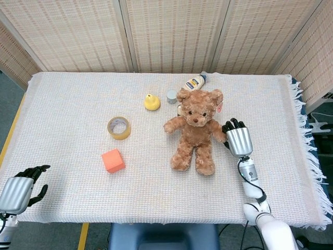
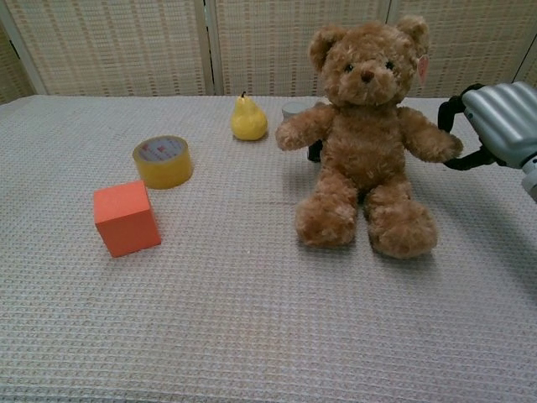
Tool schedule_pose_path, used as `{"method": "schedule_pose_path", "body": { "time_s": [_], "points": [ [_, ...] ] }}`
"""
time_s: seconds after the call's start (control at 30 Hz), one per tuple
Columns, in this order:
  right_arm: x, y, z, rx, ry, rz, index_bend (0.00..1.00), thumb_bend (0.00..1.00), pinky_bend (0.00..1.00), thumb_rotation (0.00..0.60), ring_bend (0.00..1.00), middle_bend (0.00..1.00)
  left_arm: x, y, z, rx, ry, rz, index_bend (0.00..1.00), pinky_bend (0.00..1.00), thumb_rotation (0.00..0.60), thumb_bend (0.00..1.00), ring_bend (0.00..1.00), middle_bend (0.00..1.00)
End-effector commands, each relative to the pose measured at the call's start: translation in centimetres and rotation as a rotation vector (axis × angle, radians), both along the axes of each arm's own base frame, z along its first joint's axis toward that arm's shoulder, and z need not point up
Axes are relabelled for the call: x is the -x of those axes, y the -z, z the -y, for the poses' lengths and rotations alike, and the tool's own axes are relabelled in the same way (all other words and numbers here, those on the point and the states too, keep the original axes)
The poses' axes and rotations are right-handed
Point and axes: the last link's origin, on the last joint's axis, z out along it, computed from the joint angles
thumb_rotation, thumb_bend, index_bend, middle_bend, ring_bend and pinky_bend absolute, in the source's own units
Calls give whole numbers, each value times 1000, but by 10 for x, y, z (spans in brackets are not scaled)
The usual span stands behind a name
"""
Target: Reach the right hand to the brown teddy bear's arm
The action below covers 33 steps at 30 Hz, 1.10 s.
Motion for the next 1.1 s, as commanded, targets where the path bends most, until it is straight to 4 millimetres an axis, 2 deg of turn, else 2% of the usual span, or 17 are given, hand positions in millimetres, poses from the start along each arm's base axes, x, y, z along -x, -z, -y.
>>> {"method": "schedule_pose_path", "body": {
  "time_s": [0.03,0.23,0.6,0.9,1.1],
  "points": [
    [-5,-7,2,36,-24,5,608,172,481,600,299,469,0,0,0,1,-2,0,241,494,600,396,325,323],
    [-10,-16,4,83,-49,27,608,171,481,600,299,469,-1,1,0,2,1,-1,241,494,600,396,326,324],
    [5,5,-4,-24,15,-18,608,171,481,600,299,469,0,1,0,5,-1,-5,241,494,600,397,326,328],
    [-6,-18,3,88,-39,28,608,171,481,600,299,469,-1,1,0,4,-1,-3,242,494,600,397,326,330],
    [-4,-15,1,67,-31,39,608,171,481,600,299,469,-1,1,0,7,0,-6,241,494,600,397,326,330]
  ]
}}
